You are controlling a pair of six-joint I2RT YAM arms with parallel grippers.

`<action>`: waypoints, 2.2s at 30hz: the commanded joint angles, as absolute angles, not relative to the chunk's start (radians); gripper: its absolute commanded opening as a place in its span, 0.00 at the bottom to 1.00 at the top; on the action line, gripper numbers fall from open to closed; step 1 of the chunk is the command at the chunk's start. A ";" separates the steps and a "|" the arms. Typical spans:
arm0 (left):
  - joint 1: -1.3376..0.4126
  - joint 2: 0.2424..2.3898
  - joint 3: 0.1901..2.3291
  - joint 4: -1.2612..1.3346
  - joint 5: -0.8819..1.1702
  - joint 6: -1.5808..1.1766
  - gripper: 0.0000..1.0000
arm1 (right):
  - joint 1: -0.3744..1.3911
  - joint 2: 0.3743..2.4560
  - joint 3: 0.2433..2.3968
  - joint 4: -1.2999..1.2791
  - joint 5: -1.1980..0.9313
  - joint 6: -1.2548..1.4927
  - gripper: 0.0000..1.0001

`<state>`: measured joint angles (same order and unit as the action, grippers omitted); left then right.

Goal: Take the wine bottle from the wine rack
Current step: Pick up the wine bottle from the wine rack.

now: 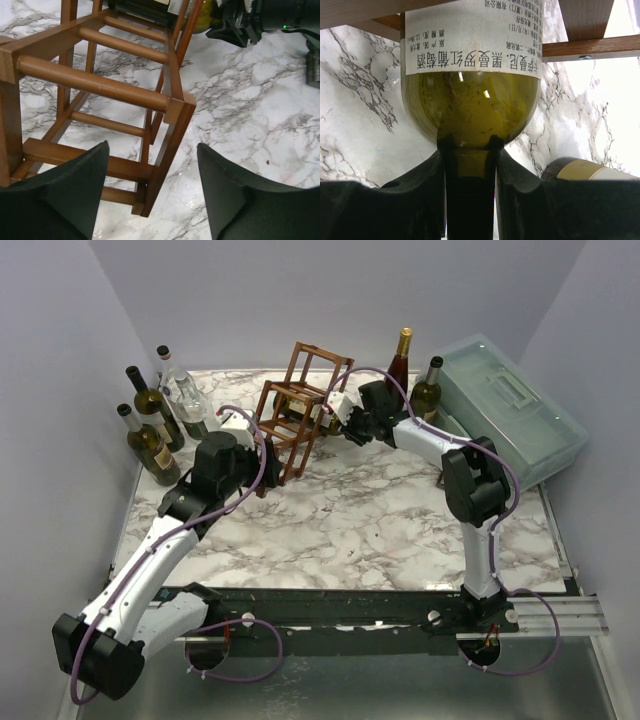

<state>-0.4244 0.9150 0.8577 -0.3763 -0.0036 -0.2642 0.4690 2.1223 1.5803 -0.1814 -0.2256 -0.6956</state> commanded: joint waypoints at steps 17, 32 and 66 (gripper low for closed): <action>-0.551 1.122 0.888 -0.322 -0.237 -0.200 0.22 | 0.460 2.076 1.592 -0.169 -0.302 -0.632 0.00; -0.594 1.091 0.878 -0.331 -0.290 -0.219 0.00 | 0.447 1.983 1.488 -0.134 -0.316 -0.631 0.00; -0.572 1.071 0.882 -0.360 -0.218 -0.277 0.21 | 0.436 1.626 1.256 -0.305 -0.347 -0.660 0.00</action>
